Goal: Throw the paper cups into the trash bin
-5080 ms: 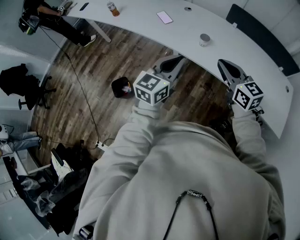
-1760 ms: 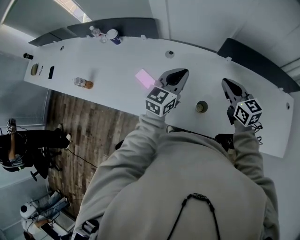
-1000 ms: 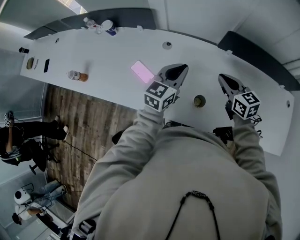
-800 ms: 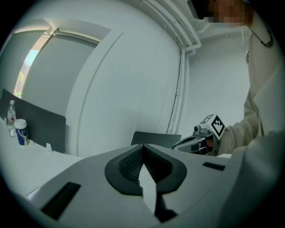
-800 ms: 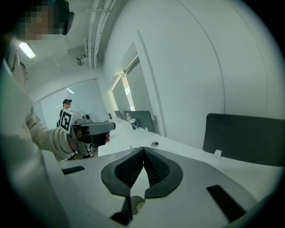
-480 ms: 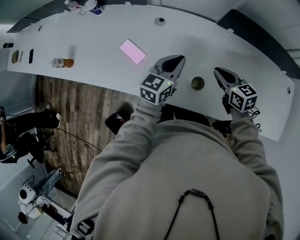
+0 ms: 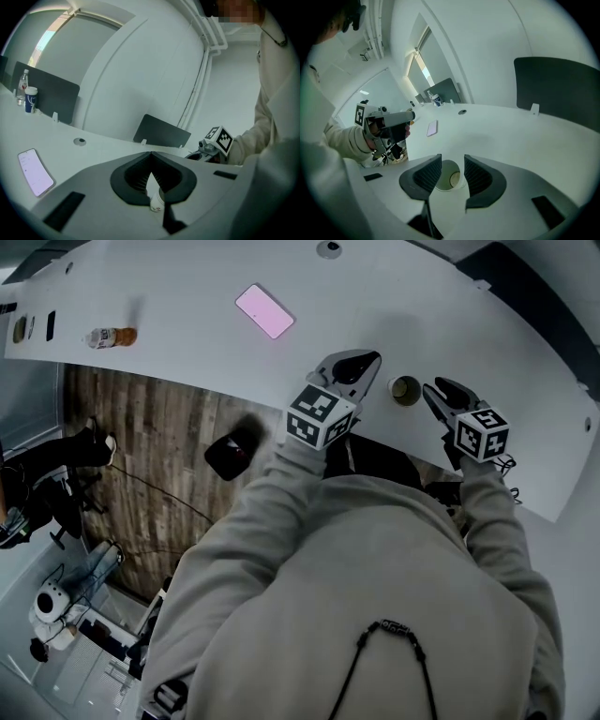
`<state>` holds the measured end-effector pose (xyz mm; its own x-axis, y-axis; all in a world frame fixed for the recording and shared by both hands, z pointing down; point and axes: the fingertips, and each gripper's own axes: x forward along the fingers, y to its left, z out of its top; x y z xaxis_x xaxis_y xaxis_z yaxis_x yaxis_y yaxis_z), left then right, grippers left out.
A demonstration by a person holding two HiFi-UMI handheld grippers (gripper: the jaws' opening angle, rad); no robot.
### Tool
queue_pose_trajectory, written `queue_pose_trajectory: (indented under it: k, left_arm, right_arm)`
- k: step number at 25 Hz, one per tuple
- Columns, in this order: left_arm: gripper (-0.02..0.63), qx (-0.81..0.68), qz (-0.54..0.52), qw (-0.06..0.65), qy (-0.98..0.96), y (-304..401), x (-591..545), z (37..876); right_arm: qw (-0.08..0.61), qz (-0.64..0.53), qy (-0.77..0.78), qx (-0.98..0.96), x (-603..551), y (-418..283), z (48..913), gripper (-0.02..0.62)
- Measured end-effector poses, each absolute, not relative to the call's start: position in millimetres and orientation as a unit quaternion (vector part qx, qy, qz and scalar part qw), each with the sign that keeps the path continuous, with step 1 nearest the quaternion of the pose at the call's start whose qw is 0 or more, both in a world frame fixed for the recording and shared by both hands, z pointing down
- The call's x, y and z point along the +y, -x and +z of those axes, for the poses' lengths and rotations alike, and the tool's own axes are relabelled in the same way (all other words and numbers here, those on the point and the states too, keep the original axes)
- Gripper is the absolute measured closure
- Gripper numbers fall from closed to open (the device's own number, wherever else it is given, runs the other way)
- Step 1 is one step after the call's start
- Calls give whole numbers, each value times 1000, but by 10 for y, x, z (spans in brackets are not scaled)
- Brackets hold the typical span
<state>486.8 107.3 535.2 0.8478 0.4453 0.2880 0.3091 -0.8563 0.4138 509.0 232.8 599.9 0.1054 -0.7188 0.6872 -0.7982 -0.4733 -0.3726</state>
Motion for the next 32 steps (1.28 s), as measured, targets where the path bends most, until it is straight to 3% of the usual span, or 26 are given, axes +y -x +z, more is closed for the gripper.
queue_pose_trajectory:
  k: [17, 20, 32]
  left_arm:
    - [601, 180, 228, 199, -936, -4552, 1070, 5765]
    - [601, 183, 228, 197, -936, -4530, 1077, 5737]
    - [601, 194, 196, 161, -947, -4627, 1063, 5280]
  right_arm:
    - [71, 504, -710, -486, 2393, -4924, 6711, 462]
    - [93, 507, -709, -481, 2422, -4939, 6714, 554]
    - [121, 459, -724, -500, 2273, -4996, 6178, 557]
